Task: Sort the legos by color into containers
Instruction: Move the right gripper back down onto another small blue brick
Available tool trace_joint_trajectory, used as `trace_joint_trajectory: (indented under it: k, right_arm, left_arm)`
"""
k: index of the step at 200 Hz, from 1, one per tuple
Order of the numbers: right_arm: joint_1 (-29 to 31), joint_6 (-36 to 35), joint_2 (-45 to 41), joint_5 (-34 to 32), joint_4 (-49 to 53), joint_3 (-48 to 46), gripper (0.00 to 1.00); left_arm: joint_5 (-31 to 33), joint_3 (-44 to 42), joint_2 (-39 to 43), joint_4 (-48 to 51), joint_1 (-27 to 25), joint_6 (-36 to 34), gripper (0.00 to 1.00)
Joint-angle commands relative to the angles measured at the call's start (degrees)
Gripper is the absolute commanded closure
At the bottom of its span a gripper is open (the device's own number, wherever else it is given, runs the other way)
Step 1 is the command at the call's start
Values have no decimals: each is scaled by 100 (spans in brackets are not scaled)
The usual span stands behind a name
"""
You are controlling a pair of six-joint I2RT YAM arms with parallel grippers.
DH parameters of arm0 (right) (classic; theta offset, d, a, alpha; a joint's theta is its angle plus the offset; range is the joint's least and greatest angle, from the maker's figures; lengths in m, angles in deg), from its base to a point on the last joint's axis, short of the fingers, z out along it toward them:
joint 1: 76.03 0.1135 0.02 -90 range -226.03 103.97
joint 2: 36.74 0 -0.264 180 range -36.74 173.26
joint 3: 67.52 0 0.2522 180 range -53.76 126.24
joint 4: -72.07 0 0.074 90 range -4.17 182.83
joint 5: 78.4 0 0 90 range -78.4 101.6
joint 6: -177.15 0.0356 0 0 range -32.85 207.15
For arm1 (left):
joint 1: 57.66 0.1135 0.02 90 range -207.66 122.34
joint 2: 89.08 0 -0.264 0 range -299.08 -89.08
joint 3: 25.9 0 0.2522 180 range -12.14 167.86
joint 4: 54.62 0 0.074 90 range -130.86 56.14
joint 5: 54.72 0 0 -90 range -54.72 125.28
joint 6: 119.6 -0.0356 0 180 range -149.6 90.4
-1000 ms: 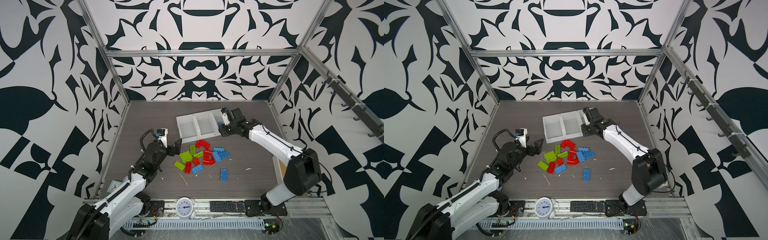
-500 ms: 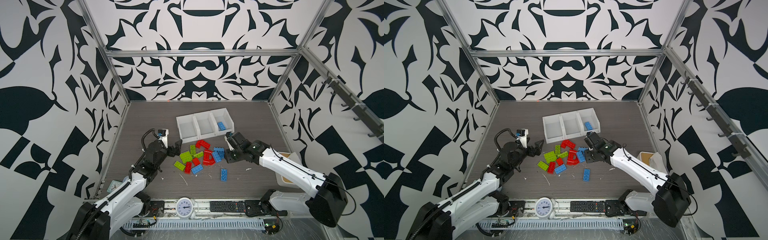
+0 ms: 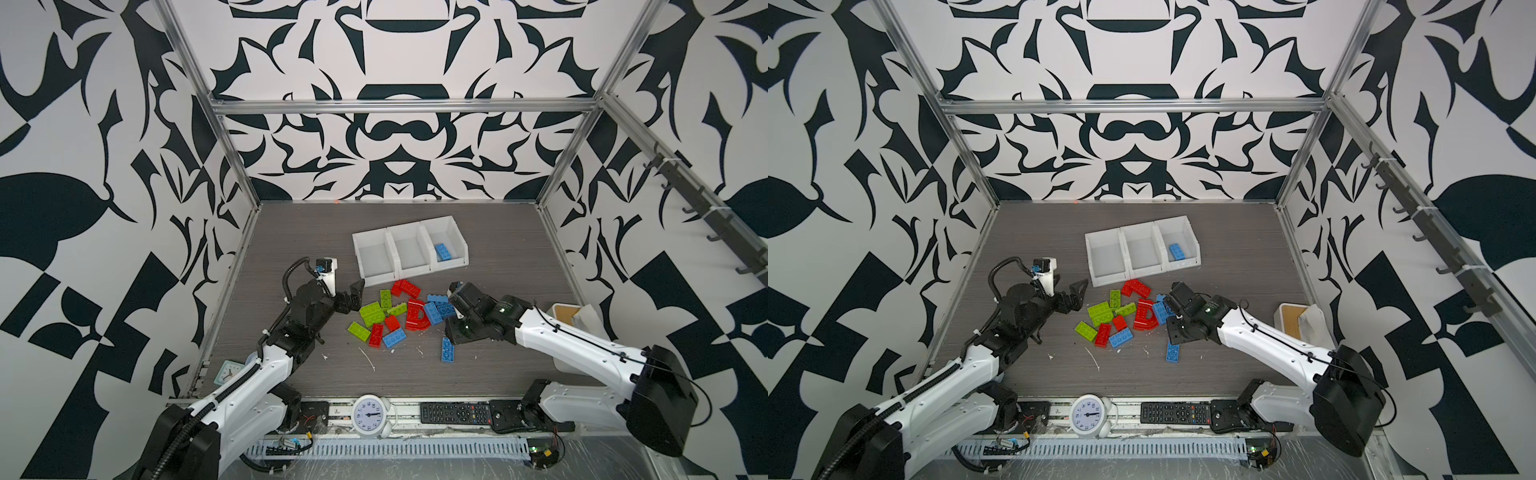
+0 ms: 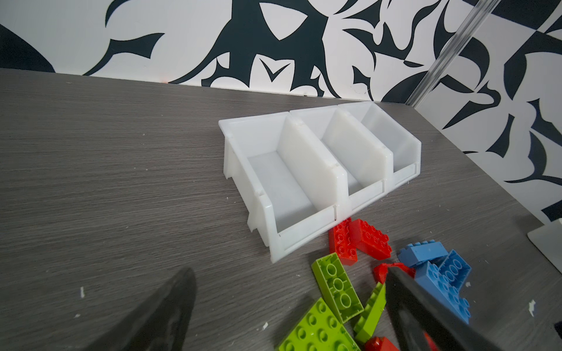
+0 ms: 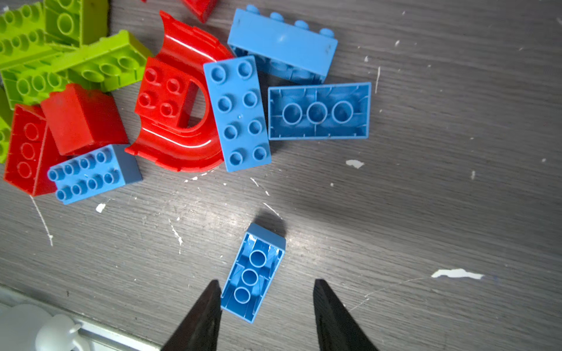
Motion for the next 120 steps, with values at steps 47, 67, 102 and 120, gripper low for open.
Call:
trace_joint_trajectory:
  k: [47,67,102,120]
  right_arm:
    - [172,318,361,-113,-364,-129,47]
    - [181,317,462,-68,-511,-180,47]
    - [180,396,660,29,-754,-264,47]
    - [184,391,809,1,-701,-262,47]
  left_arm:
    - [93,89,89,73,-8,16,1]
    - [110,72,120,74,-6,17,1]
    - [115,71,120,75,-5,11,1]
    - [108,71,103,62,-6,18,1]
